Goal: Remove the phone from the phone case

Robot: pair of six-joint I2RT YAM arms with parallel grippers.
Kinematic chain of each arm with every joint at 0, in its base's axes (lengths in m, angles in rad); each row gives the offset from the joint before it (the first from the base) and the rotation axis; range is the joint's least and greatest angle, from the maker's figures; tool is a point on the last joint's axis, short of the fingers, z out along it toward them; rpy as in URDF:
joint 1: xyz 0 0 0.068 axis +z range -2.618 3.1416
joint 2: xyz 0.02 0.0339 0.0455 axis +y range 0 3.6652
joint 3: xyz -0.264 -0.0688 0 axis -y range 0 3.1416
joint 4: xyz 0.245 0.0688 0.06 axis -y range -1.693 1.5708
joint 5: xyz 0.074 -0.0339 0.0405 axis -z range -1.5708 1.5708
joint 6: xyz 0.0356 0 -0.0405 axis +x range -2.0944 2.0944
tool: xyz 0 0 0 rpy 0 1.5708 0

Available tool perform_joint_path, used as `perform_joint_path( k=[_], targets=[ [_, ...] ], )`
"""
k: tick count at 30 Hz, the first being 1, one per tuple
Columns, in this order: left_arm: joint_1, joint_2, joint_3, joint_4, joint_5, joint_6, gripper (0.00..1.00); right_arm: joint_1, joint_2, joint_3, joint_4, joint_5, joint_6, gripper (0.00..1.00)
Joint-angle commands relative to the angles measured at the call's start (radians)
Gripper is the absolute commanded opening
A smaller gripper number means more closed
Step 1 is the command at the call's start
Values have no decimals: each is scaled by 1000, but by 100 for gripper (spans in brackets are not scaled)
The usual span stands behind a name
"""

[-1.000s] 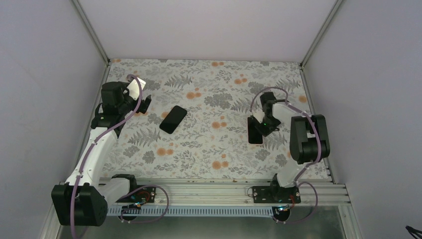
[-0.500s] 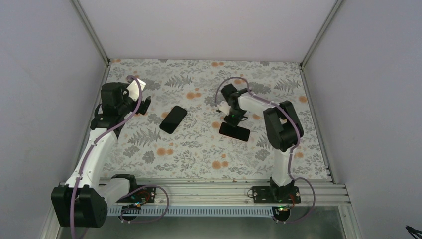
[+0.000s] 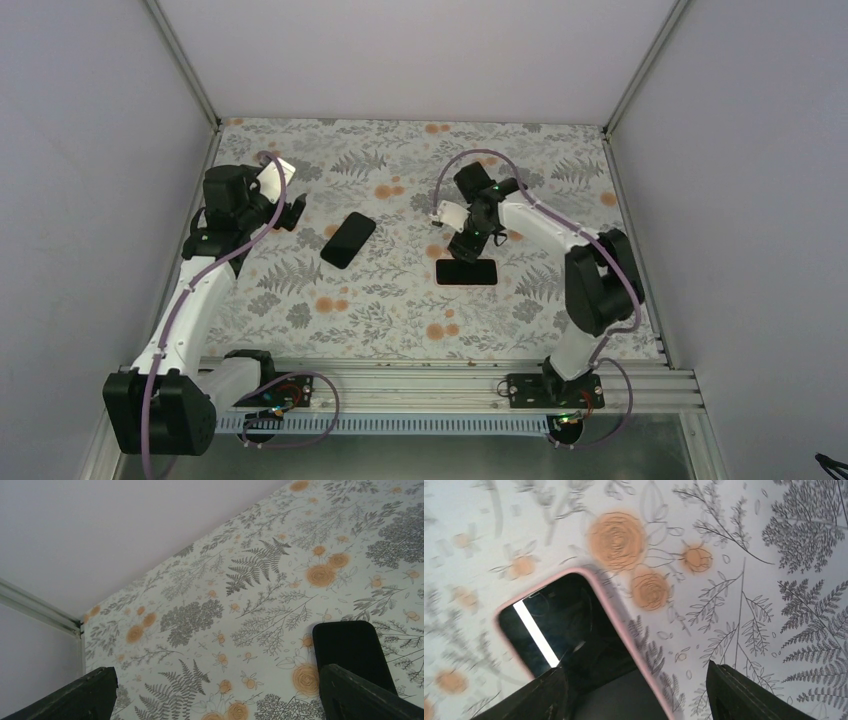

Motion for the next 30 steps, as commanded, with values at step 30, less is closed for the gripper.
perform_joint_path(
  k=[30],
  targets=[
    [6,2,-14,23,63,6,100,20,-162,-298,156,-47,-466,86]
  ],
)
